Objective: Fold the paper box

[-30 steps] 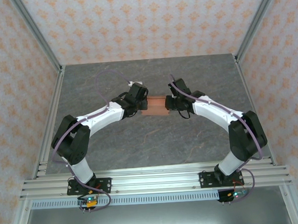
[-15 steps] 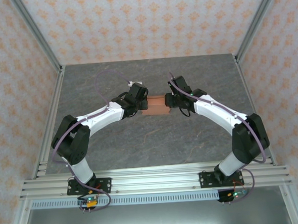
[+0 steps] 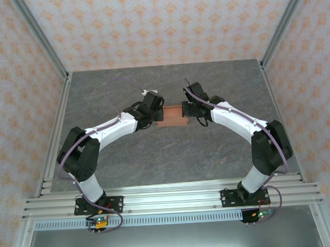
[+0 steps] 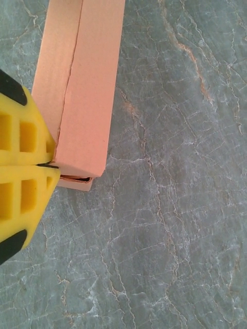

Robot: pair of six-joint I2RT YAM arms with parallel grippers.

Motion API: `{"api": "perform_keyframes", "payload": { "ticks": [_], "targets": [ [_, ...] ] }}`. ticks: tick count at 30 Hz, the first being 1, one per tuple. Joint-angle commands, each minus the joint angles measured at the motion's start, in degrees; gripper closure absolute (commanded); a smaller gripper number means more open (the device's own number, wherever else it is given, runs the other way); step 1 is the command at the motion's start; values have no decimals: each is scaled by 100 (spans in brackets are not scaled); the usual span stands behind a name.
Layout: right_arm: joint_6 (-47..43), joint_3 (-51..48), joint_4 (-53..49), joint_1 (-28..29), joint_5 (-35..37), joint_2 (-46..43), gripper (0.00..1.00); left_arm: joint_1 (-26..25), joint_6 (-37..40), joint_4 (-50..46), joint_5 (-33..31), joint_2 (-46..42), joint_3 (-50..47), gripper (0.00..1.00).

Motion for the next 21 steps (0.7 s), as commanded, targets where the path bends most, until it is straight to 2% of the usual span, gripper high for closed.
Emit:
{"api": "perform_keyframes", "payload": {
  "ticks": [1, 7, 11, 13, 15, 19, 21],
  "targets": [
    [221, -341, 157, 8, 106, 25, 100, -26, -166, -762, 240, 267, -257, 92],
    [645, -1084, 732, 53, 53, -31, 100, -28, -273, -694, 257, 268, -316, 92],
    [525, -1048, 530, 54, 209, -178, 100, -26, -265, -661, 223, 308, -354, 92],
    [395, -948, 350, 51, 302, -321, 83, -26, -257, -625, 158, 328, -381, 91],
    [248, -850, 169, 52, 302, -494, 76, -34, -218, -581, 118, 328, -408, 91],
    [-236, -753, -72, 29, 242, -1014, 64, -43, -92, -563, 20, 311, -426, 91],
    [-795, -705, -50, 9, 225, -1239, 62, -46, -51, -526, -2, 302, -439, 91]
  ]
}}
